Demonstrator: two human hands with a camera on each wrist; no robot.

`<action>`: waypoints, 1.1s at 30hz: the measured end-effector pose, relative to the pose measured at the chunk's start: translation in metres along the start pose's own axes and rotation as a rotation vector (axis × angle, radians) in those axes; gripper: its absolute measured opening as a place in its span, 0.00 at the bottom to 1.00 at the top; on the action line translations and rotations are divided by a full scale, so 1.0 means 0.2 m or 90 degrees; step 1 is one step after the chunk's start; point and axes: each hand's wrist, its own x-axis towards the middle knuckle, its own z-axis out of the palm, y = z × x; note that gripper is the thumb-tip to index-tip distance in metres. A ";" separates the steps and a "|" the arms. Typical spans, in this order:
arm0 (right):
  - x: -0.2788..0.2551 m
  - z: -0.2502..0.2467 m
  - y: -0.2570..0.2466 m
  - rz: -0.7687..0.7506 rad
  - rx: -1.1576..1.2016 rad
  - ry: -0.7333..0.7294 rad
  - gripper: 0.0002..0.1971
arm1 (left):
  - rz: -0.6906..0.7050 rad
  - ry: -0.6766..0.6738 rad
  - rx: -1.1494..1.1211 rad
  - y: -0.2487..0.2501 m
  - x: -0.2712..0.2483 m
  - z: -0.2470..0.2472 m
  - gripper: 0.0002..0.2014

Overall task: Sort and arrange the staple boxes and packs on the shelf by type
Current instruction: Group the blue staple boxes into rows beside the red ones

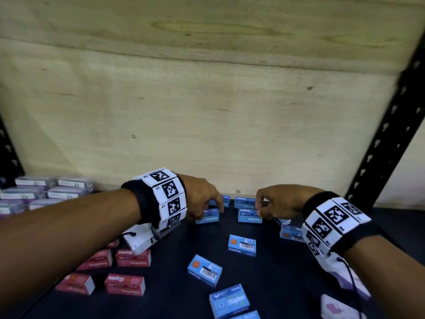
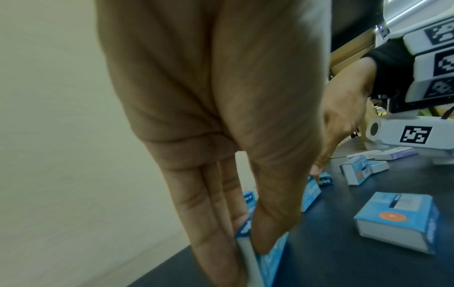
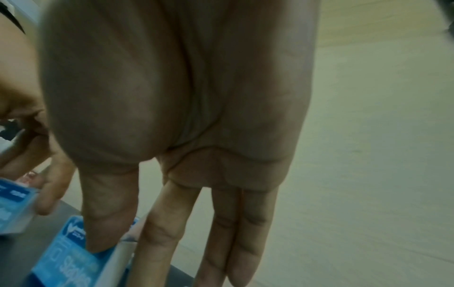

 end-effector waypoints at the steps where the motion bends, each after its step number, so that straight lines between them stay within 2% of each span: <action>1: 0.00 0.00 -0.01 -0.001 -0.002 0.000 0.08 | 0.004 0.010 0.000 0.00 0.01 0.00 0.27; 7: 0.01 -0.01 -0.05 -0.003 -0.021 0.004 0.07 | -0.003 0.066 -0.019 0.01 0.09 -0.01 0.26; 14: 0.01 -0.03 -0.07 -0.003 -0.030 -0.006 0.11 | -0.026 0.107 -0.028 0.00 0.14 0.00 0.17; 20: 0.00 -0.02 -0.08 -0.003 -0.023 -0.001 0.15 | -0.056 0.122 -0.009 -0.02 0.10 -0.02 0.19; 23: -0.03 -0.02 -0.07 0.004 0.009 0.006 0.17 | -0.053 0.138 0.020 -0.02 0.02 -0.04 0.17; 27: -0.08 -0.01 -0.05 0.014 0.053 -0.005 0.16 | -0.012 0.063 -0.023 0.03 -0.12 -0.02 0.14; 31: -0.15 0.01 -0.06 0.000 0.064 -0.011 0.19 | 0.031 -0.045 -0.045 0.08 -0.22 0.07 0.18; 33: -0.18 0.03 -0.07 -0.022 0.111 -0.027 0.19 | 0.044 -0.071 -0.041 0.10 -0.24 0.11 0.21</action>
